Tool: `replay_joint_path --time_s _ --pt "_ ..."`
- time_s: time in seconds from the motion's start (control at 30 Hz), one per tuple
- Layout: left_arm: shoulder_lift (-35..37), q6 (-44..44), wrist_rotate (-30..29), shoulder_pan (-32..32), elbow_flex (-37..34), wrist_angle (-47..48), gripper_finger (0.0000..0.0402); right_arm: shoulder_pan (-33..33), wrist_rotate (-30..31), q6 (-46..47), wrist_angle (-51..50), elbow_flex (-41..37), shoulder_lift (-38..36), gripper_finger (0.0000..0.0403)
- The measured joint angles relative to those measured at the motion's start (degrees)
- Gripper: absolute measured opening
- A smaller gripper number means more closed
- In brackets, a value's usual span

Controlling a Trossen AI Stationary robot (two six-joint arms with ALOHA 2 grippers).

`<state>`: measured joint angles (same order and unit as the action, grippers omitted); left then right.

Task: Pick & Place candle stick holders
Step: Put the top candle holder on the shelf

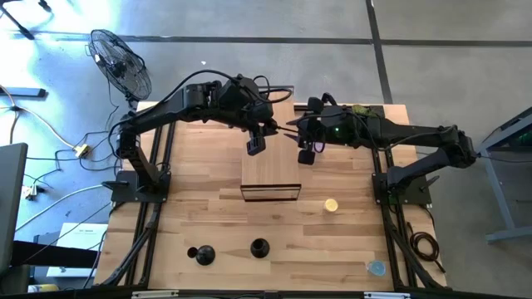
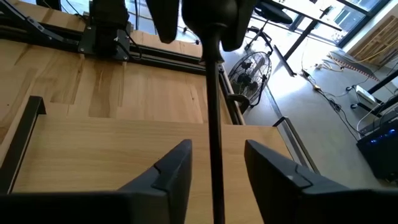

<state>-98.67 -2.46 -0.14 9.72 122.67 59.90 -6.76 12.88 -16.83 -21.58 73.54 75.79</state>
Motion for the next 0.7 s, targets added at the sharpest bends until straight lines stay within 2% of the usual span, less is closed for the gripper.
replay_joint_path --time_s 0.4,0.7 --pt "0.0 0.0 0.0 0.0 0.0 0.2 0.0126 0.0 0.0 -1.5 -1.1 0.0 0.0 0.0013" --pt "0.0 -0.2 -0.6 0.0 0.0 0.2 0.015 0.1 0.2 -2.7 -2.0 0.0 0.0 0.0008"
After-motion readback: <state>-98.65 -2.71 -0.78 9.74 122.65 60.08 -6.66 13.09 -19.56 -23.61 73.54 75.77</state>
